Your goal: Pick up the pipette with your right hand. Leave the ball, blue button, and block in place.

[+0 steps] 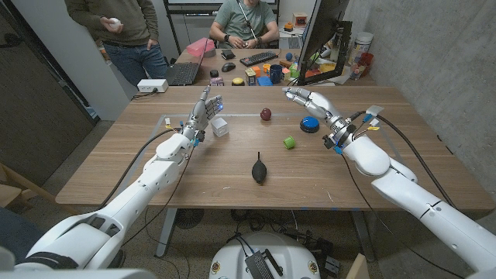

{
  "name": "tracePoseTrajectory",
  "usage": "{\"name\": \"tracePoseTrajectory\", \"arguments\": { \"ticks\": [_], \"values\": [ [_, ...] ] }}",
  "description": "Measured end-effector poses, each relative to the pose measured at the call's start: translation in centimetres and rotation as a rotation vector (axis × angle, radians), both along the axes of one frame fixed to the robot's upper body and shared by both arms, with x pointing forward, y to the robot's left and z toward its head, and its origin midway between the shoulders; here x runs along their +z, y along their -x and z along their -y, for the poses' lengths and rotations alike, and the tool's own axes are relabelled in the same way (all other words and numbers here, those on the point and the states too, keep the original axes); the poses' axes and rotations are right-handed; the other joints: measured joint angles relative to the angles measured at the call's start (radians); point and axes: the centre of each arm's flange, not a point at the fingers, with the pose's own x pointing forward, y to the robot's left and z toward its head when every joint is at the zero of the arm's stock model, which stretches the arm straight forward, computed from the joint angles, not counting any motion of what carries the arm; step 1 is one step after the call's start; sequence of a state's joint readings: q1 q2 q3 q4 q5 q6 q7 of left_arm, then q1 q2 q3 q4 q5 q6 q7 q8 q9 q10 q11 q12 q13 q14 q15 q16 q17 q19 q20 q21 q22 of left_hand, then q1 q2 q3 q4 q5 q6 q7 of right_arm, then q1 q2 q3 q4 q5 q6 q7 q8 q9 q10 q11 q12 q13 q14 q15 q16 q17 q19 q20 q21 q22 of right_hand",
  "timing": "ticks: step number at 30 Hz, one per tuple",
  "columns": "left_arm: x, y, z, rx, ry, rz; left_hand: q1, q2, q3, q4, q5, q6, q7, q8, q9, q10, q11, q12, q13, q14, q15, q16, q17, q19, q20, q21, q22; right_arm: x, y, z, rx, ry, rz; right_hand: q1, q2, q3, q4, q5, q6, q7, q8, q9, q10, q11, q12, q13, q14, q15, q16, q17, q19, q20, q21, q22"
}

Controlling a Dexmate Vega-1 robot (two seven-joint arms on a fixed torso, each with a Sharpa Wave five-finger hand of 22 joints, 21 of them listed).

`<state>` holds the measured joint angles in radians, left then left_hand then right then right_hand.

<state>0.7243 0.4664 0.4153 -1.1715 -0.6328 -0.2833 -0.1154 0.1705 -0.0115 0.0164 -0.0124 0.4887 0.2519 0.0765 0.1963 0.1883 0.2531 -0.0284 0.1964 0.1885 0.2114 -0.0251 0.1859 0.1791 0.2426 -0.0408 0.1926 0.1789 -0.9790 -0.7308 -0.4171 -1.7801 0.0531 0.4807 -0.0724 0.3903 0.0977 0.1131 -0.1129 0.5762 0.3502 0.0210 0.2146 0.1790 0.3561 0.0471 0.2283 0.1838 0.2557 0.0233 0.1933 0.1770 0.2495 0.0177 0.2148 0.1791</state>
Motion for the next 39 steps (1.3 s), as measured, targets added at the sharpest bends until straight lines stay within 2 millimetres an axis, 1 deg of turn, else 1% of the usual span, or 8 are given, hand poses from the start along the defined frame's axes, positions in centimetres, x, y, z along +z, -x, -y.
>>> {"name": "tracePoseTrajectory", "arguments": {
  "ticks": [4, 6, 9, 18, 21, 31, 36, 39],
  "values": [
    [-0.1, 0.1, 0.1, 0.006, -0.001, -0.002, 0.0, 0.0, 0.0, 0.0, 0.0, 0.0, 0.0, 0.0, 0.0, 0.0, 0.0, 0.0, 0.0, 0.0, 0.0, 0.0, 0.0, 0.0, 0.0, 0.0, 0.0, 0.7, 0.4, -1.3, 0.02, 0.041, 0.039, 0.011, 0.0, 0.006, -0.006, -0.008, 0.005, -0.005, 0.0, 0.0, -0.001, -0.01, 0.0, 0.0, 0.007, -0.007, 0.0, 0.0, 0.007, 0.007, 0.0, 0.0],
    [-0.1, 0.3, 0.1, 0.008, -0.001, -0.002, 0.0, 0.0, 0.0, 0.0, 0.0, 0.0, 0.0, 0.0, 0.0, 0.0, 0.0, 0.0, 0.0, 0.0, 0.0, 0.0, 0.0, 0.0, 0.0, 0.0, 0.0, 0.9, 1.1, -2.8, 0.043, 0.118, 0.103, 0.017, 0.006, 0.01, -0.01, -0.008, 0.005, -0.005, 0.0, 0.0, 0.003, -0.014, 0.0, 0.0, 0.016, -0.009, 0.0, 0.0, 0.008, 0.008, 0.0, 0.0],
    [-0.1, 0.2, 0.0, 0.017, 0.001, -0.007, 0.0, 0.0, 0.0, 0.0, 0.0, 0.0, 0.0, 0.0, 0.0, 0.0, 0.0, 0.0, 0.0, 0.0, 0.0, 0.0, 0.0, 0.0, 0.0, 0.0, 0.0, 1.4, 0.9, -3.4, 0.052, 0.116, 0.11, 0.023, 0.002, 0.012, -0.012, -0.008, 0.011, -0.01, 0.0, 0.0, 0.005, -0.015, 0.0, 0.0, 0.02, -0.013, 0.0, 0.0, 0.013, 0.013, 0.0, 0.0],
    [-0.2, 1.1, 0.1, 0.027, 0.0, -0.002, 0.0, 0.0, -0.003, 0.003, 0.0, 0.0, 0.0, 0.0, 0.0, 0.0, 0.0, 0.0, 0.0, 0.0, 0.0, 0.0, 0.0, 0.0, 0.0, 0.0, 0.0, 1.2, 2.9, -6.7, 0.066, 0.312, 0.344, 0.043, 0.008, 0.024, -0.024, -0.016, 0.024, -0.025, 0.0, 0.005, 0.015, -0.026, 0.0, 0.0, 0.032, -0.018, 0.0, 0.0, 0.043, 0.043, 0.006, 0.0],
    [-0.3, 1.1, 0.0, 0.034, 0.002, -0.007, 0.004, 0.004, -0.003, 0.003, 0.0, 0.0, 0.0, 0.0, 0.0, 0.0, 0.0, 0.0, 0.0, 0.0, 0.0, 0.0, 0.0, 0.0, 0.0, 0.0, 0.0, 1.7, 2.8, -7.0, 0.065, 0.315, 0.363, 0.057, 0.013, 0.028, -0.028, -0.018, 0.022, -0.033, 0.0, 0.005, 0.01, -0.031, 0.0, 0.0, 0.039, -0.025, 0.0, 0.0, 0.055, 0.056, 0.008, -0.001],
    [-0.8, 2.3, -0.4, 0.047, 0.001, -0.004, 0.004, 0.004, -0.007, -0.001, 0.0, 0.0, 0.0, 0.0, 0.0, 0.0, 0.0, 0.0, 0.0, 0.0, 0.0, 0.0, 0.0, 0.0, 0.0, 0.0, 0.0, 1.0, 3.7, -9.9, 0.038, 0.475, 0.607, 0.087, 0.008, 0.041, -0.041, -0.028, 0.028, -0.053, -0.005, 0.005, 0.008, -0.051, 0.0, 0.0, 0.045, -0.031, 0.0, 0.0, 0.081, 0.081, 0.008, -0.002],
    [-1.2, 2.6, -0.7, 0.055, 0.001, -0.01, 0.004, 0.004, -0.007, -0.001, 0.0, 0.0, 0.0, 0.0, 0.0, 0.0, 0.0, 0.0, 0.0, 0.0, 0.0, 0.0, 0.0, 0.0, 0.0, 0.0, 0.0, 0.7, 3.8, -10.8, 0.026, 0.519, 0.699, 0.12, 0.001, 0.052, -0.051, -0.04, 0.034, -0.059, -0.005, 0.005, -0.019, -0.078, -0.016, 0.0, 0.076, 0.0, 0.0, 0.0, 0.105, 0.105, 0.008, -0.002],
    [-1.3, 2.7, -0.8, 0.06, 0.004, -0.011, 0.004, 0.004, -0.007, -0.001, 0.0, 0.0, 0.0, 0.0, 0.0, 0.0, 0.0, 0.0, 0.0, 0.0, 0.0, 0.0, 0.0, 0.0, 0.0, 0.001, 0.0, 0.7, 3.9, -11.3, 0.029, 0.542, 0.749, 0.145, -0.006, 0.057, -0.057, -0.048, 0.045, -0.088, -0.005, 0.005, -0.033, -0.092, -0.016, 0.0, 0.095, 0.019, 0.0, 0.0, 0.129, 0.107, 0.008, -0.002]
  ]
}}
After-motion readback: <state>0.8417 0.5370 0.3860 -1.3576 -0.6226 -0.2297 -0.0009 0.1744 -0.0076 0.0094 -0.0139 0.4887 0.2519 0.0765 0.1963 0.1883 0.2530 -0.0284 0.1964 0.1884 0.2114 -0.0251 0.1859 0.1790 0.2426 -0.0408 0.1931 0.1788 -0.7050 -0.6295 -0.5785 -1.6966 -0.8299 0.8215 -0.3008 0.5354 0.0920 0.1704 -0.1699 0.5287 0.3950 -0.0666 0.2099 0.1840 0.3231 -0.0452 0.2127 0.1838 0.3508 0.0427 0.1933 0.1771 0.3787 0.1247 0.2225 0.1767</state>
